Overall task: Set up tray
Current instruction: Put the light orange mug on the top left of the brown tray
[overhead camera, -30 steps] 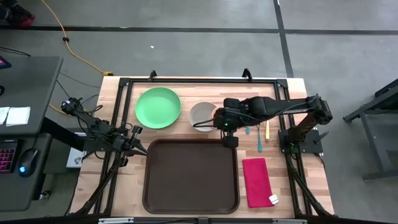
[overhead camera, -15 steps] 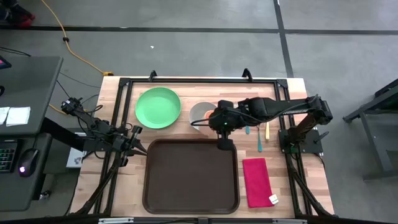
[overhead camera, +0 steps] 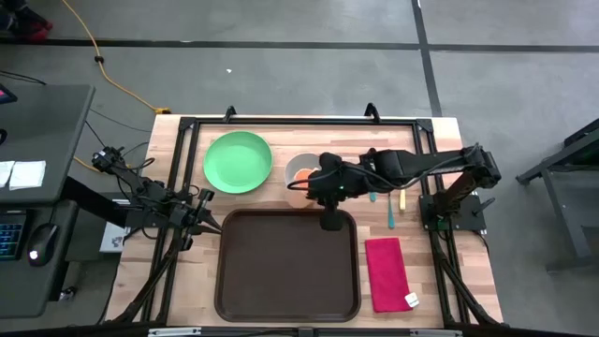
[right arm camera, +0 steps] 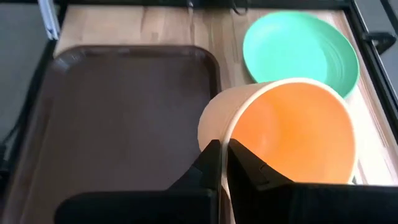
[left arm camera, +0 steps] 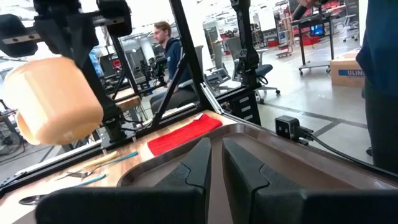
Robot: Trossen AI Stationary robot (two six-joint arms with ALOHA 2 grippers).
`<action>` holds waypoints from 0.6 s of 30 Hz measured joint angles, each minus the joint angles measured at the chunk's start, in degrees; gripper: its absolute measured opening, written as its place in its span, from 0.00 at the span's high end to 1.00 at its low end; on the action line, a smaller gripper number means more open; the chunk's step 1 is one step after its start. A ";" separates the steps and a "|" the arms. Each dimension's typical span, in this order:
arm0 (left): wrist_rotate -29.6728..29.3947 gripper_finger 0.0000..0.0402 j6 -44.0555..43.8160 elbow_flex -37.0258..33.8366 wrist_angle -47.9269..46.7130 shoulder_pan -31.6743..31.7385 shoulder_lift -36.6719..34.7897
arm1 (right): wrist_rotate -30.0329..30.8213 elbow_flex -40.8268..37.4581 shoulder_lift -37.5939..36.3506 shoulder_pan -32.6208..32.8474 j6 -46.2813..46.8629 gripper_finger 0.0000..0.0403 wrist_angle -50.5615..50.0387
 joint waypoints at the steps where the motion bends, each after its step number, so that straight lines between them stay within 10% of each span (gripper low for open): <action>1: 0.02 0.82 0.00 -0.01 0.00 0.00 0.00 | -0.19 0.00 0.00 0.21 0.00 1.00 0.80; 8: 0.00 0.82 0.00 -0.01 -0.02 0.00 0.00 | -1.43 3.35 3.32 1.46 -0.40 1.00 2.26; 18: -0.04 0.82 0.00 0.00 0.04 0.02 0.00 | -6.95 27.99 20.68 3.74 -9.32 1.00 -9.41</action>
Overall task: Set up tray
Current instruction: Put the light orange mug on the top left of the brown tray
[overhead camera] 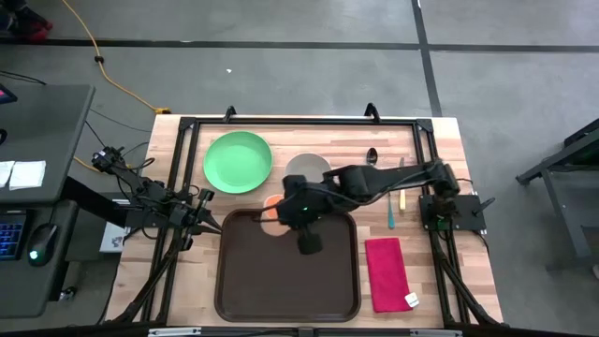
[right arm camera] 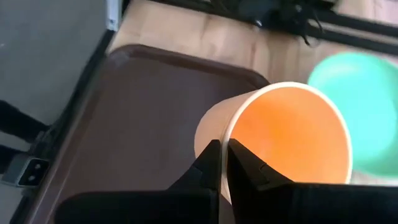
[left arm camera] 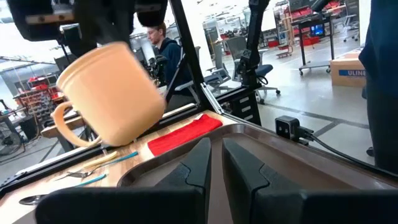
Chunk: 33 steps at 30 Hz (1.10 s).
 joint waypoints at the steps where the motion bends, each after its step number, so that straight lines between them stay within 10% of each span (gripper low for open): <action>1: 0.00 0.82 0.00 0.00 0.00 -0.02 0.00 | -0.18 2.15 1.26 0.04 -0.59 1.00 -0.69; 33: -7.79 0.82 -7.19 0.00 0.50 0.00 0.02 | -8.97 7.81 5.34 -0.94 -11.93 1.00 -1.21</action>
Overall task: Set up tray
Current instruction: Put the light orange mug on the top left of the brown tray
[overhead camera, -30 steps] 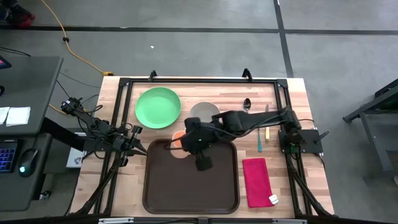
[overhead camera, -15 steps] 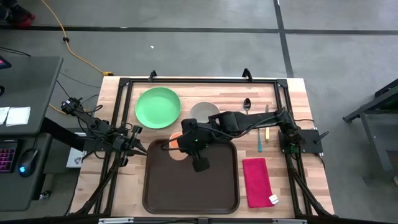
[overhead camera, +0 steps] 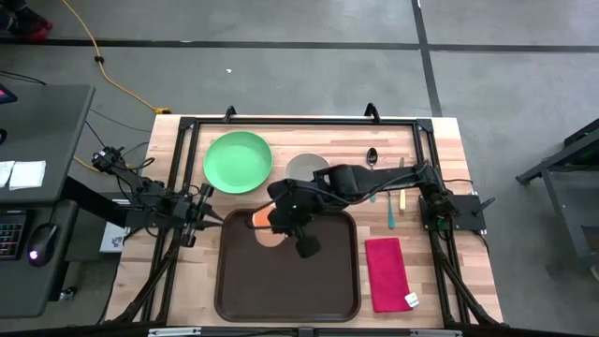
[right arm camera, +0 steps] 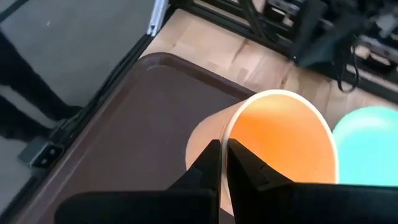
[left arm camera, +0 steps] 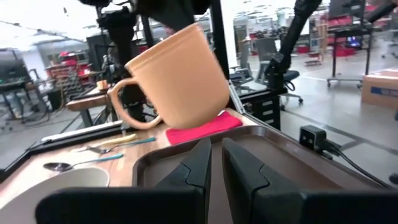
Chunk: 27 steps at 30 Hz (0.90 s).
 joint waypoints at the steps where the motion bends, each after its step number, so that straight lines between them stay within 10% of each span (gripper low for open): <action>1: -0.39 0.82 -0.20 0.00 0.00 0.00 0.00 | -0.59 -0.02 0.01 0.01 -1.28 1.00 0.00; 13: -3.22 0.82 1.07 0.00 -0.03 0.00 0.00 | -3.71 -0.02 -0.06 0.50 -13.56 1.00 0.50; 27: -4.22 0.82 -0.33 0.00 -0.11 0.00 0.00 | 2.72 -0.02 -0.06 0.39 -6.67 1.00 -1.67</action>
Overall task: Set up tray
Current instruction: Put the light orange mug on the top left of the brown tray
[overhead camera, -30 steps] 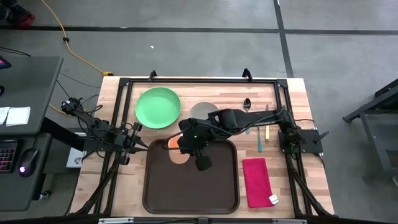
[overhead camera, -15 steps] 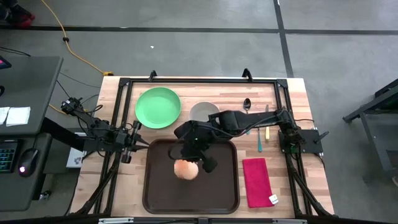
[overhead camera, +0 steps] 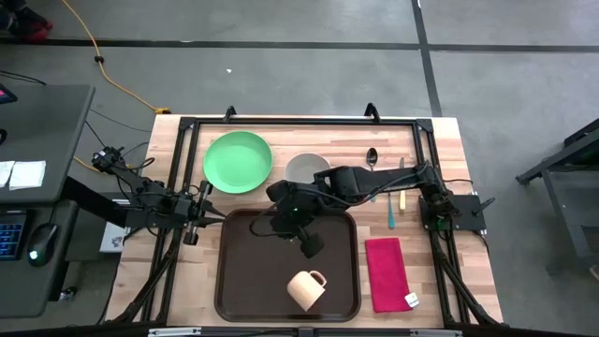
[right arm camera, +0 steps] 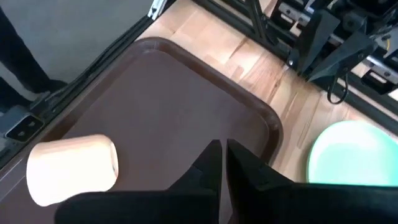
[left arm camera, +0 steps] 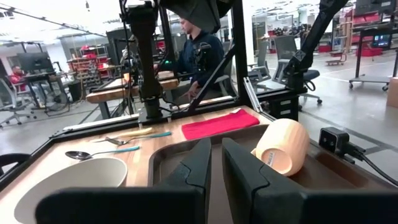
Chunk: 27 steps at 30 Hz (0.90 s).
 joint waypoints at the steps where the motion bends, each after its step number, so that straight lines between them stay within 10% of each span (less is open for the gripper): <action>1: -0.02 0.82 0.00 0.00 0.00 0.00 0.00 | -0.02 0.00 0.00 0.00 0.04 1.00 -0.15; 27: 0.15 0.82 -1.53 0.00 -1.31 0.00 -0.02 | 1.67 -0.02 0.00 5.15 4.83 1.00 -5.58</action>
